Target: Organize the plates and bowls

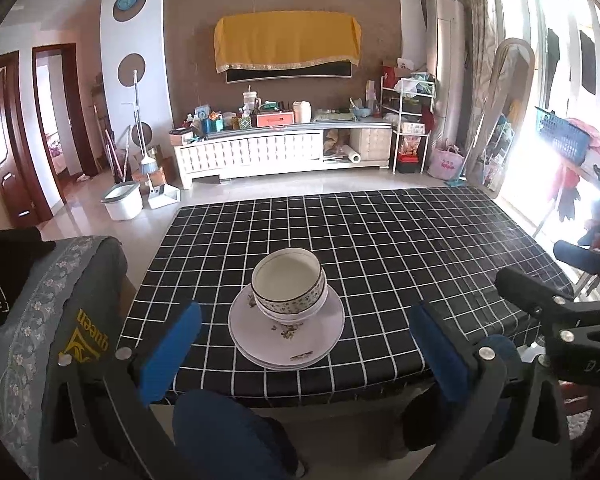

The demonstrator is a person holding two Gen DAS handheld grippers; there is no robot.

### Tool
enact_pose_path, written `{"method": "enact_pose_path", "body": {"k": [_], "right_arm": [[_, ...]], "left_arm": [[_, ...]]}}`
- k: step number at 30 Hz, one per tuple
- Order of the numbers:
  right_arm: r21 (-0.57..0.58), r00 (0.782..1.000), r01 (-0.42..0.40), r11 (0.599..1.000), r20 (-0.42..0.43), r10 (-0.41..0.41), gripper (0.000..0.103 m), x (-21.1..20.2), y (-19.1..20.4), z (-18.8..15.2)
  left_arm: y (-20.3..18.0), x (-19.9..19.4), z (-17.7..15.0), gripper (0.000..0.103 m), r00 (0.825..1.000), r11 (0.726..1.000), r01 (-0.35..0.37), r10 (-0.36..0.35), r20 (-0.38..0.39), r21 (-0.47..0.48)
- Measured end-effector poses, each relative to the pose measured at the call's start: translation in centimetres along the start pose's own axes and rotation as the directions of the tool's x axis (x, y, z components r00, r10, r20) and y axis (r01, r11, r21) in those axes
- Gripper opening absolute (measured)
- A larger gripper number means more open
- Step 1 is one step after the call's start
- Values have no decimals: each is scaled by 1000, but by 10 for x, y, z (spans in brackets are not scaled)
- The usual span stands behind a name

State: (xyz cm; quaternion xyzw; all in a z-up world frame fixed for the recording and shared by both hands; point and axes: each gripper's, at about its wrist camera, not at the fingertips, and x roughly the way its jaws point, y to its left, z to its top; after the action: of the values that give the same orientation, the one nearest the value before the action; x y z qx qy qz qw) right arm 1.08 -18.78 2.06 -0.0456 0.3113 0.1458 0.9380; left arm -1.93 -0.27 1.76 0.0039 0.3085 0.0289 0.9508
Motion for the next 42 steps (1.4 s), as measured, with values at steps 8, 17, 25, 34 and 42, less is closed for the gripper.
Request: {"method": "enact_pose_path", "body": {"k": [8,17,25,34,42], "right_arm": [[1,1000,6,1000,-12,-6,103,3,0,-3],[2,1000,5,1000,-22,-5,103,3,2,-5],[1,1000,3,1000,-21,-3,103,1,1,-5],[4,1000,0,1000,-10,0,103,-1,-1,-5],[1,1000,3,1000,-27,-3,103,3,-3,-5]], "left_arm": [[1,-2,-1,103,1000,1000,10,-10,-2,-4],[1,-6,-1,103,1000,1000,25,-25,-3,-10],[0,-6,-2,103,1000,1000,27,-27,-4,-12],[-1,-7,-3,103,999,999,35,-35,-7,-22],[-3,-6,-6,103,1000,1000,15,-16,-12,-12]]}}
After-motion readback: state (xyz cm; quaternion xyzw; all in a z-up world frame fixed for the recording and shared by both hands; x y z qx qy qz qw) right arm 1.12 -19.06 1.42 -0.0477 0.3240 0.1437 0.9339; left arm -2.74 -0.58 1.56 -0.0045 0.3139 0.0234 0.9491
